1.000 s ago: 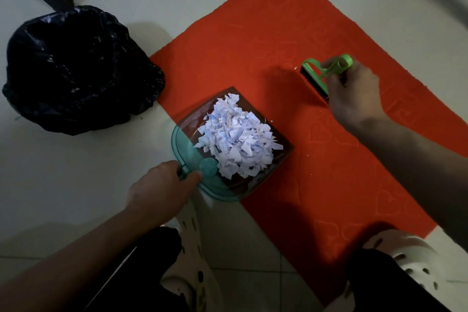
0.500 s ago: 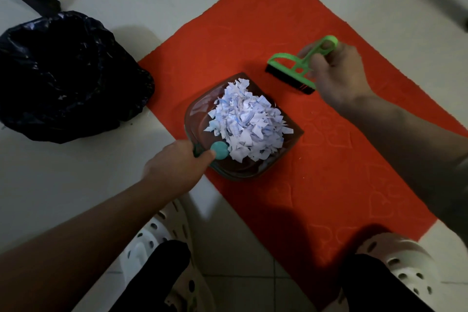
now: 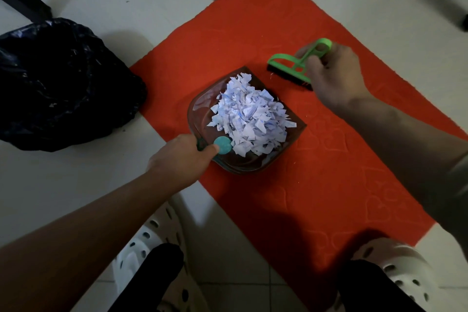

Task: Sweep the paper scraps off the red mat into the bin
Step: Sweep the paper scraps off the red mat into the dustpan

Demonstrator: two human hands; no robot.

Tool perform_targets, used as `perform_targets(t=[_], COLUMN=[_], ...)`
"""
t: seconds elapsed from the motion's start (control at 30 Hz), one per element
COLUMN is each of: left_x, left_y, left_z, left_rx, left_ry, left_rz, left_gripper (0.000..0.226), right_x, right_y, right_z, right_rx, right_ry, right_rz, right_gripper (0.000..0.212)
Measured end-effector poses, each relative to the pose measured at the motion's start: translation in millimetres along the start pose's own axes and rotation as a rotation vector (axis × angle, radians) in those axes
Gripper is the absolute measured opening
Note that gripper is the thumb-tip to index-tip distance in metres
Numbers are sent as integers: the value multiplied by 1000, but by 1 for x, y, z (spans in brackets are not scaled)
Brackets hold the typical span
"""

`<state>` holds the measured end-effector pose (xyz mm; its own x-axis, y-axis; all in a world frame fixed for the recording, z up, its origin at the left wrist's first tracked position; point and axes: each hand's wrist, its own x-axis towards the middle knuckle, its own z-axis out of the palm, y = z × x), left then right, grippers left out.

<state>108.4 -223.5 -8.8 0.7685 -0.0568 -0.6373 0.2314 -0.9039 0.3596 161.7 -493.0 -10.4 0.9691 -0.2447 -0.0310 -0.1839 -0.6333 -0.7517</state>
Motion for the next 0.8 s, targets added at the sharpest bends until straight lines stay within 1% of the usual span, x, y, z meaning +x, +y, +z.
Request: perform_targets(t=[0.1,0.2,0.3,0.33,0.4,0.43,0.5,0.6,0.63,0.7,0.77,0.8], left_x=[2,4,4,5,5,5,5,5,5,5,5,5], left_y=[1,1,2,2,2,1,2,2,2,2,3,3], left_z=[0,1,1,1,1,1,0,0,0,0,0,0], left_rx=[3,1,-2,2,3,1,5,2,1,-2,-5,-4], left_ry=[-10,-11,-23,-22,-17,-16,-13,-16,-17,-20,-26,-27], left_rz=[-1,-5,-1,-1,-2,-2,-2,-4,-3,2,4,3], left_gripper=[47,47,46,45,45,45,45,45,45,45,45,45], right_x=[5,5,0,-1,1,3,7,10,11,11,8,6], right_y=[9,14,8,5,3,5,8,13,13,13,7,4], right_z=[-2,6,12,10,4,1,-3,0,2,9,11,11], right_rx=[-101,-173,-115,-59,30,35,-14,-110,-134,-149,-88,-37], right_ry=[23,-18,-136,-141,-75,-33,21,42,31,-50,-156,-171], right_rz=[6,17,-3,-5,7,14,26,41,37,31,27,19], right_gripper=[28,26,28,28,30,30,29,28,27,27,29,29])
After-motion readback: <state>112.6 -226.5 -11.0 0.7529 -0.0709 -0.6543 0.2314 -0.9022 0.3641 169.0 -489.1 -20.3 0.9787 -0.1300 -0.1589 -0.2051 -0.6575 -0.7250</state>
